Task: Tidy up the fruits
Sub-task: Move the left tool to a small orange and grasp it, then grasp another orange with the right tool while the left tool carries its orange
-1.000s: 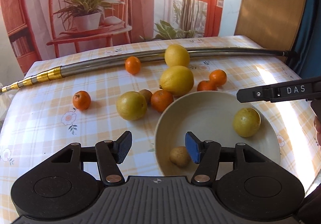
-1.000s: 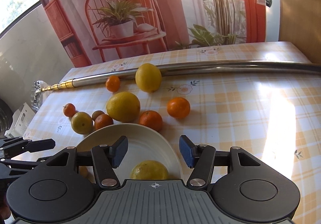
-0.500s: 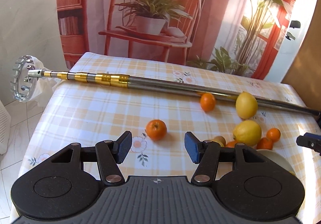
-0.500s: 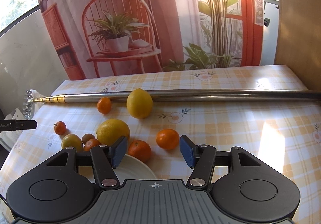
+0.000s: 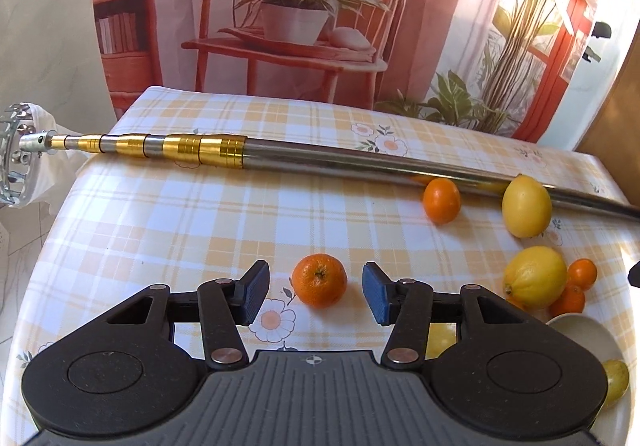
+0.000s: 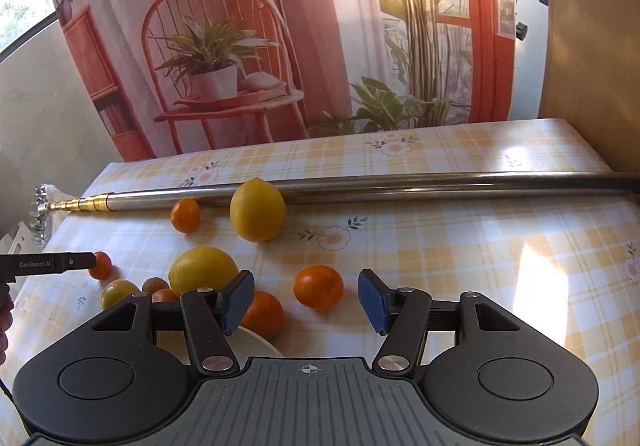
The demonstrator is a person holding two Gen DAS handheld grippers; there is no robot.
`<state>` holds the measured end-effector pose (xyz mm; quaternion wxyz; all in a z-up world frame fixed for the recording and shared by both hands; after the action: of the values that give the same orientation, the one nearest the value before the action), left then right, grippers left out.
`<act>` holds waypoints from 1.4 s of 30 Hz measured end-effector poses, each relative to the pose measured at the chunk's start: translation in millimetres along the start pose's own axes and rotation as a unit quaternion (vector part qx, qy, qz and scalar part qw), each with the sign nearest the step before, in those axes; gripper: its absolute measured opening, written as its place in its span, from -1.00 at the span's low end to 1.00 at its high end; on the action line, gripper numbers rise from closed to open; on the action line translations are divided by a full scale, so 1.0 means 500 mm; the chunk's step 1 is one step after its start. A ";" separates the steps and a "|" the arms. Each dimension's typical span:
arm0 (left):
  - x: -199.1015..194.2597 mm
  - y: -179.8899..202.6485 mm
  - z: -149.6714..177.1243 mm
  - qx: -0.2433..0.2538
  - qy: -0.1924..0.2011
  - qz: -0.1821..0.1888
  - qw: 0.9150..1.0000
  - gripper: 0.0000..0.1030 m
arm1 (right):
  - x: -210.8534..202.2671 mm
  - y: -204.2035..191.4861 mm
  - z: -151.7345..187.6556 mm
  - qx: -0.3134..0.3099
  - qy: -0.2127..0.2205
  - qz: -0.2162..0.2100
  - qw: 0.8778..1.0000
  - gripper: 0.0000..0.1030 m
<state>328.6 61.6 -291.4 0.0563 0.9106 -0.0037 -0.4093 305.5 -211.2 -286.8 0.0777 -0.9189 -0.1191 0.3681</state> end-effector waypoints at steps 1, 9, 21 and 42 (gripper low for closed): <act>0.005 -0.001 0.002 0.003 -0.002 -0.002 1.000 0.05 | 0.003 0.002 0.000 0.002 -0.002 0.000 1.000 0.06; 0.039 -0.006 -0.003 0.007 -0.010 0.012 1.000 0.03 | 0.027 0.006 -0.002 0.009 -0.014 0.000 1.000 0.06; 0.053 0.006 0.017 0.029 -0.016 0.017 0.999 -0.30 | 0.046 0.005 -0.001 0.010 -0.025 -0.004 1.000 0.06; -0.041 0.034 0.035 0.037 0.024 0.020 0.999 -0.31 | 0.058 0.023 0.023 0.020 -0.037 0.000 0.999 0.06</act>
<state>302.6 44.1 -286.1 0.0312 0.9216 -0.0353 -0.3854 319.7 -213.7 -316.7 0.0918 -0.9029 -0.1140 0.4041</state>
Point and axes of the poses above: each gripper's, at about its wrist camera, not at the fingertips, and x roughly the way its jaws point, y to its right, z to its underside, the point moved 10 cm from there along x, roughly the way its jaws point, and after that the axes turned 2 degrees about -x, right-handed, at the moved point
